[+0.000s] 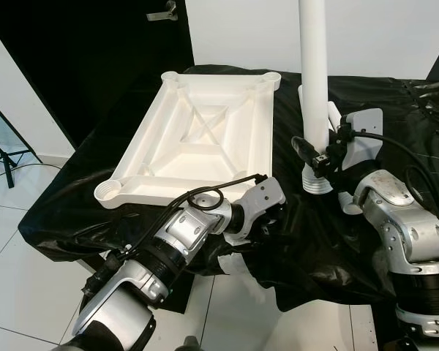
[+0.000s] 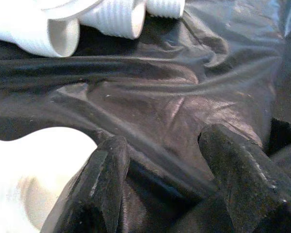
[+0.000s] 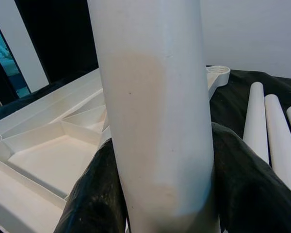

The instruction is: Building children table

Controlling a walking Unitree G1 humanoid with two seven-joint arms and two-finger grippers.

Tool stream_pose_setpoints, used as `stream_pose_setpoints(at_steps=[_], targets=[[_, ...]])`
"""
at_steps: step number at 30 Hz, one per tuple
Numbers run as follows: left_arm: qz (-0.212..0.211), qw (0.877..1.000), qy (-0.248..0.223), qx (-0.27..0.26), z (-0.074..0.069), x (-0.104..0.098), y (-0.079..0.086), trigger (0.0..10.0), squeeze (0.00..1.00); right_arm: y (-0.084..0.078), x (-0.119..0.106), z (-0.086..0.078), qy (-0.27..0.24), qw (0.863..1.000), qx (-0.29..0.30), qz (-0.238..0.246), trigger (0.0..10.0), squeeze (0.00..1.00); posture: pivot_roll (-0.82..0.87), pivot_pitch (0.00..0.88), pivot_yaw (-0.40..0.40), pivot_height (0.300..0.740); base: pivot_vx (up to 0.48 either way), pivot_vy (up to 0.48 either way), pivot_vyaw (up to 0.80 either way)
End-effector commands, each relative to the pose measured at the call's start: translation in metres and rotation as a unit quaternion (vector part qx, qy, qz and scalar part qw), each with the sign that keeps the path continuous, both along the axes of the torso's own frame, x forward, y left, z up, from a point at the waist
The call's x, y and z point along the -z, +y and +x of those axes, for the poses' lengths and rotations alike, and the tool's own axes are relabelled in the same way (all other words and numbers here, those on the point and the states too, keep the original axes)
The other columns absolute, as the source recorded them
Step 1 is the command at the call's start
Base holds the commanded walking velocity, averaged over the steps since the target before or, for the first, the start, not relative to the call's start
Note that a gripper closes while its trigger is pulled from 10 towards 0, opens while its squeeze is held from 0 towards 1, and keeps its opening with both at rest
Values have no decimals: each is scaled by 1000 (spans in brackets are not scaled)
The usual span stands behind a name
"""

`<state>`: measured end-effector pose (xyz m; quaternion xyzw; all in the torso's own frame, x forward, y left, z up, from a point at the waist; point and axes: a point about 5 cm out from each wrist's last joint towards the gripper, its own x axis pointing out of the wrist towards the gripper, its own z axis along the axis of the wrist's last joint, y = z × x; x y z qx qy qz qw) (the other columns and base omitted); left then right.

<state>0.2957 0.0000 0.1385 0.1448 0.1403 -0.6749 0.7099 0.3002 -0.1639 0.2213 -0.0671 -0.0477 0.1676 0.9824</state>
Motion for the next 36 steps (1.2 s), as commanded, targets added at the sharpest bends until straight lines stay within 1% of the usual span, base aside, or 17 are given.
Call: stream_pose_setpoints(at_steps=[1,2,4,6,8,9,10,11,12,13,16,21,23,27,29,35,36], targets=[[-9,999,-15,-33,9,-8,1,10000,0,2,-3,1,-9,1000,-2,5,10000,0,83,0,61,740,0,0,0],[-9,999,-15,-33,9,-8,1,10000,0,2,-3,1,-9,1000,-2,5,10000,0,83,0,61,740,0,0,0],[-30,996,-26,-78,20,-17,1,10000,0,2,-3,1,-8,1000,-1,5,10000,0,84,0,60,740,0,0,0],[-36,994,-29,-95,25,-21,1,10000,0,1,-3,0,-8,1000,-1,5,10000,0,85,0,59,740,0,0,0],[-33,993,-35,-111,29,-22,3,10000,0,1,-3,0,-8,1000,-1,5,10000,0,86,0,58,740,0,0,0],[-4,992,-43,-117,31,-16,8,10000,0,1,-3,0,-8,1000,-2,5,10000,0,88,0,55,740,0,0,0],[-4,992,-43,-117,31,-16,8,10000,0,1,-3,0,-8,1000,-2,5,10000,0,88,0,55,740,0,0,0],[25,992,-47,-113,30,-9,12,10000,0,1,-3,1,-8,1000,-2,5,10000,0,88,0,55,740,0,0,0],[25,992,-47,-113,30,-9,12,10000,0,1,-3,1,-8,1000,-2,5,10000,0,88,0,55,740,0,0,0],[40,995,-35,-89,23,-2,12,10000,0,1,-3,1,-8,1000,-3,4,10000,0,88,0,52,740,0,0,0],[44,996,-21,-70,17,2,12,10000,0,0,-3,0,-8,1000,-3,2,10000,0,87,0,50,740,0,0,0],[47,996,-13,-71,16,5,9,10000,0,-1,-4,0,-8,1000,-2,1,10000,0,85,0,47,740,0,0,0],[54,994,-17,-92,19,11,6,10000,0,-1,-5,0,-9,1000,-3,-1,10000,0,82,0,45,740,0,0,0],[43,991,-26,-121,26,9,3,10000,0,-1,-6,0,-10,1000,-3,-3,10000,0,76,0,45,740,0,0,0],[52,991,-30,-117,27,9,3,10000,0,-1,-6,0,-11,1000,-2,-4,10000,0,76,0,45,740,0,0,0],[111,990,-42,-69,17,21,-2,10000,0,-2,-7,0,-13,1000,-1,-7,10000,0,81,0,46,740,0,0,0],[111,990,-42,-69,17,21,-2,10000,0,-2,-7,0,-13,1000,-1,-7,10000,0,81,0,46,740,0,0,0]])
